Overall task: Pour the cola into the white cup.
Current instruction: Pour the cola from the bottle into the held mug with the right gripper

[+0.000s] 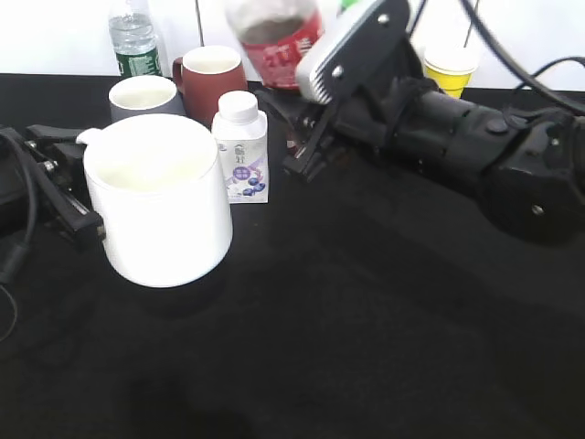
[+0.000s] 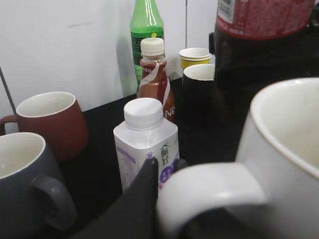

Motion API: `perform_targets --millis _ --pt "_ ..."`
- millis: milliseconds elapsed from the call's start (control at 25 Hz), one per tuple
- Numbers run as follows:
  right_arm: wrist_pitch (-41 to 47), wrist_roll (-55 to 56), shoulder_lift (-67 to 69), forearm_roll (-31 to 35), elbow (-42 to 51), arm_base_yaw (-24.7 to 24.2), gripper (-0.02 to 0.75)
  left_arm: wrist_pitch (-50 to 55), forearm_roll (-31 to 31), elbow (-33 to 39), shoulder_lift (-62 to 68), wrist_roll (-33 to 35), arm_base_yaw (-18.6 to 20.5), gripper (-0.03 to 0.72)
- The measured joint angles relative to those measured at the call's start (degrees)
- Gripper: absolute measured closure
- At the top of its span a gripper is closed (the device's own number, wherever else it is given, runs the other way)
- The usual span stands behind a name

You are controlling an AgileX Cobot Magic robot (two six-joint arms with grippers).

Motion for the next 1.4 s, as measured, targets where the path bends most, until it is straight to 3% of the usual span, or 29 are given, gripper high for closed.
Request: perform_targets --millis 240,360,600,1080,1400 --pt "-0.81 -24.78 0.06 0.33 -0.25 0.00 0.336 3.08 0.00 0.00 0.00 -0.07 0.00 0.633" --pt "-0.96 -40.43 0.06 6.26 -0.25 0.00 0.336 5.26 -0.14 0.00 0.00 -0.07 0.00 0.633" --pt "-3.93 -56.23 0.06 9.83 -0.25 0.00 0.342 5.37 -0.91 0.00 0.00 -0.13 0.00 0.633" --pt "-7.23 -71.34 0.06 10.43 -0.25 0.00 0.342 2.60 -2.48 0.00 0.00 -0.17 0.00 0.633" --pt "-8.66 -75.23 0.06 11.69 -0.25 0.00 0.342 3.05 -2.43 0.00 0.00 -0.17 0.00 0.633"
